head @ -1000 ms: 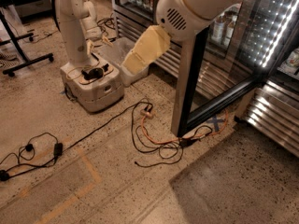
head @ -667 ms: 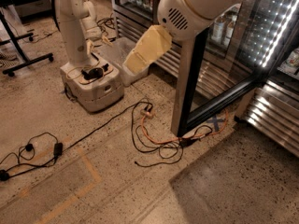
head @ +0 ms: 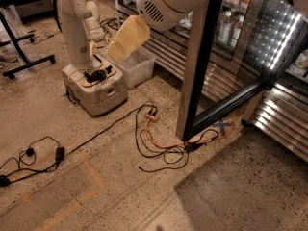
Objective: Close left fridge door
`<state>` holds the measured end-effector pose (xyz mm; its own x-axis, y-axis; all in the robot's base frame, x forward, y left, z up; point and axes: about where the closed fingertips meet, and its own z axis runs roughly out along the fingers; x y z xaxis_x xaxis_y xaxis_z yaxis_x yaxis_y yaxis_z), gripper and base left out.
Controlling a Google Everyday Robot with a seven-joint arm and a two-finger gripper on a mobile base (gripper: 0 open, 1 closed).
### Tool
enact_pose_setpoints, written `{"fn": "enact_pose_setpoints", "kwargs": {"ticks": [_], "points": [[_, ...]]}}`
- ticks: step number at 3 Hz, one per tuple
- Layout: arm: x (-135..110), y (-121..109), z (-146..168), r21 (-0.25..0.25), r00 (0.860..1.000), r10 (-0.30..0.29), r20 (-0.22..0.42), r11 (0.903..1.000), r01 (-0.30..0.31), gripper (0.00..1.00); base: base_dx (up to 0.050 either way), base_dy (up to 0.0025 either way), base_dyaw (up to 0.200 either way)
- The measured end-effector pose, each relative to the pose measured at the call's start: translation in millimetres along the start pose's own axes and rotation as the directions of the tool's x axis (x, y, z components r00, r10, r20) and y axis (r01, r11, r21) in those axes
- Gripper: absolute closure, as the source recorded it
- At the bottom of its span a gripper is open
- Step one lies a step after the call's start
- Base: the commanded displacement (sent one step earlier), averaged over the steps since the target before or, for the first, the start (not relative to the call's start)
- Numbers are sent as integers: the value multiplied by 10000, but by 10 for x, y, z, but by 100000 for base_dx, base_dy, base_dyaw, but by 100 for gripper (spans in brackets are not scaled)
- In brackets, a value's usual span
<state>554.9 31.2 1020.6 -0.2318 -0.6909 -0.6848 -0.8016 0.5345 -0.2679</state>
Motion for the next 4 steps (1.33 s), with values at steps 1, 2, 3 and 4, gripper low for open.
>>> {"fn": "enact_pose_setpoints", "kwargs": {"ticks": [1,2,3,4], "points": [[0,0,0,1,10000,1,0,10000,-1,0,0,0,0],[-16,-85,78,371,9986,487,-208,9982,-479,0,0,0,0],[-118,-257,341,1184,9925,1034,-654,9884,-952,0,0,0,0],[-195,-329,356,1749,9905,1229,-611,9784,-1106,0,0,0,0]]}}
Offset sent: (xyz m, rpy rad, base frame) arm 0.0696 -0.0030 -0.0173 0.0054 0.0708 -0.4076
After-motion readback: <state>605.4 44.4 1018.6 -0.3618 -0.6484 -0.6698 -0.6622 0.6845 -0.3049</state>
